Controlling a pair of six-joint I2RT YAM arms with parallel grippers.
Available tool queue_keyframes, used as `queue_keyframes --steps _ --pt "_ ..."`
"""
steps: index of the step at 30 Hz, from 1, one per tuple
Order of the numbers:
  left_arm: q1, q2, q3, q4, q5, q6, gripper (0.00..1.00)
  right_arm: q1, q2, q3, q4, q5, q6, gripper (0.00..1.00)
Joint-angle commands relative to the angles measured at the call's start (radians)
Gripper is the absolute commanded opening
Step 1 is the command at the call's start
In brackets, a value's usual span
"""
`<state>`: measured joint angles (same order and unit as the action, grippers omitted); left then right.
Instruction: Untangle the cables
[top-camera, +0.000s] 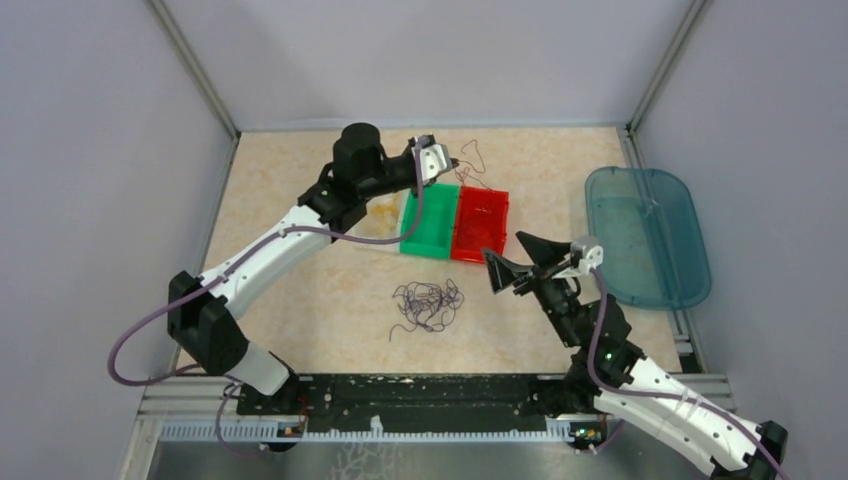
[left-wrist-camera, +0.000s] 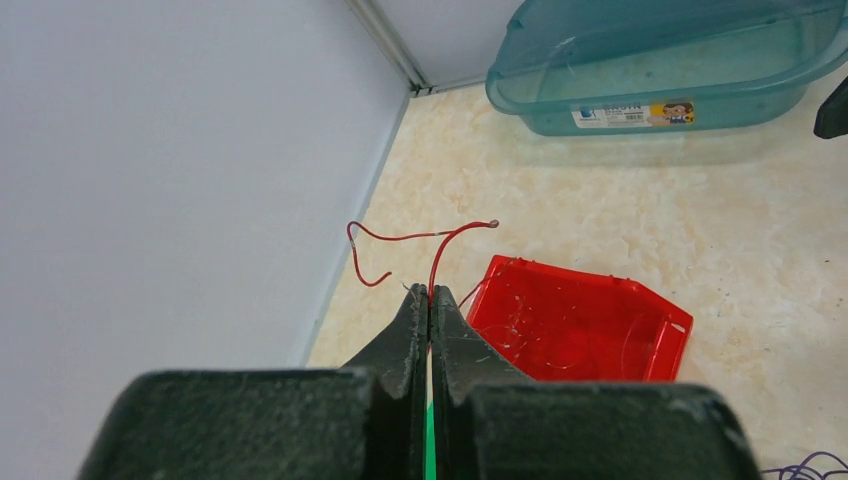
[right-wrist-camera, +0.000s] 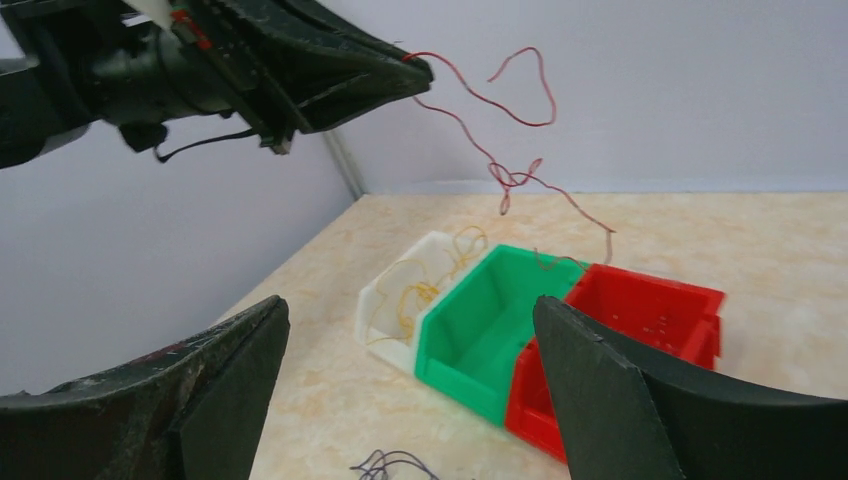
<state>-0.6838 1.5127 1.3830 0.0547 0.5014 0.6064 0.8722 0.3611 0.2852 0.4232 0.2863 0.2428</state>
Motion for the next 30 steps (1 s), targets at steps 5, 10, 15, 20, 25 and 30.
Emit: queue_keyframes --steps 5,10,15,20,25,30 --pt "-0.020 0.113 0.059 0.069 -0.016 -0.084 0.00 -0.006 0.039 0.126 -0.195 0.397 -0.029 0.89" --pt "-0.039 0.192 0.047 0.073 -0.060 -0.032 0.00 -0.007 0.080 0.143 -0.197 0.507 -0.021 0.88" --pt "-0.058 0.232 0.003 0.096 -0.199 0.109 0.00 -0.010 0.082 0.140 -0.189 0.540 -0.025 0.88" --pt "-0.057 0.216 -0.033 0.099 -0.255 0.159 0.00 -0.019 0.086 0.132 -0.196 0.548 -0.009 0.88" --pt "-0.083 0.190 -0.093 0.048 -0.213 0.293 0.00 -0.039 0.115 0.140 -0.206 0.545 0.027 0.87" --pt "-0.103 0.187 -0.128 -0.043 -0.202 0.406 0.00 -0.049 0.129 0.150 -0.230 0.552 0.051 0.87"
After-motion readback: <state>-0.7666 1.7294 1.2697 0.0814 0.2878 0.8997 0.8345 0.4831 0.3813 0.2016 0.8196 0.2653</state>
